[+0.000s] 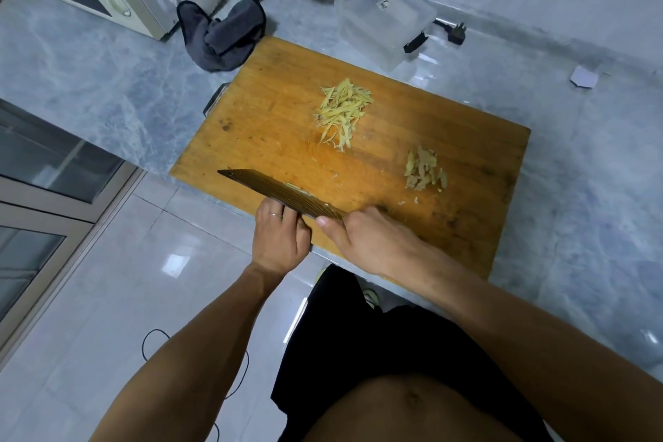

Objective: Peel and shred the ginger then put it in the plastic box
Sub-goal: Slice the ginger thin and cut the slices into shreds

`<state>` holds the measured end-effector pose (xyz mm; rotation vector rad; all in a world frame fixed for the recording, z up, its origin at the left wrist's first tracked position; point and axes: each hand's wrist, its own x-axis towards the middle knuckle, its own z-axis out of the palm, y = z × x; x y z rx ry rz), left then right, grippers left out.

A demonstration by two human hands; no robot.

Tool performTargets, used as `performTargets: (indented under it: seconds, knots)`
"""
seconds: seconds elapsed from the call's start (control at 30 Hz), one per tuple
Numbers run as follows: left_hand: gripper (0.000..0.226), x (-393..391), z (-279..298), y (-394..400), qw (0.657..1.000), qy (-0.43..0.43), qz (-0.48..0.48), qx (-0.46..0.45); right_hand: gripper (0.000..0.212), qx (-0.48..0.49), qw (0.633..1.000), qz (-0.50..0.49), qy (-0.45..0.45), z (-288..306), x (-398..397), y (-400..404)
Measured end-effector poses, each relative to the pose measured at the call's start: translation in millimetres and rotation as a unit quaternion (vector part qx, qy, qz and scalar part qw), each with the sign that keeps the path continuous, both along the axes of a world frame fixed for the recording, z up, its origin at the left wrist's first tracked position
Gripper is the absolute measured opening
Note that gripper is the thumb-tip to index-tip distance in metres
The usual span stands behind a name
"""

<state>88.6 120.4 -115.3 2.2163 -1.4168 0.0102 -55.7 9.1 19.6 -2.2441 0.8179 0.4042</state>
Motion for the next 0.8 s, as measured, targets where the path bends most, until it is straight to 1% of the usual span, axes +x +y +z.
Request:
performTargets:
  seconds: [0.17, 0.27, 0.4, 0.47, 0.6, 0.67, 0.73, 0.8]
  knots:
    - [0.031, 1, -4, 2, 1.000, -0.006, -0.003, 0.005, 0.061, -0.010, 1.000, -0.008, -0.004, -10, 7, 4]
    - [0.031, 2, -3, 2, 1.000, -0.011, -0.012, -0.003, 0.068, -0.018, 1.000, -0.004, 0.002, -12, 7, 6]
    - [0.032, 0, -1, 2, 0.999, -0.017, -0.026, -0.010, 0.060, -0.028, 1.000, 0.002, -0.010, -7, 3, 6]
    - [0.033, 1, -1, 3, 1.000, -0.009, -0.026, -0.006, 0.064, -0.025, 1.000, 0.003, -0.006, -4, 2, 6]
    - [0.029, 1, -1, 2, 1.000, 0.002, -0.026, 0.000, 0.063, -0.022, 1.000, 0.000, 0.003, -5, 6, 5]
    - [0.033, 2, -3, 3, 1.000, 0.006, -0.027, 0.014, 0.066, -0.026, 1.000, -0.003, 0.000, -9, 6, 4]
    - [0.037, 3, -4, 3, 0.999, 0.006, -0.025, 0.021, 0.064, -0.022, 1.000, 0.003, -0.004, -12, 6, 5]
    - [0.035, 3, -1, 3, 1.000, 0.009, -0.023, 0.013, 0.061, -0.018, 1.000, 0.007, -0.010, -12, 4, 6]
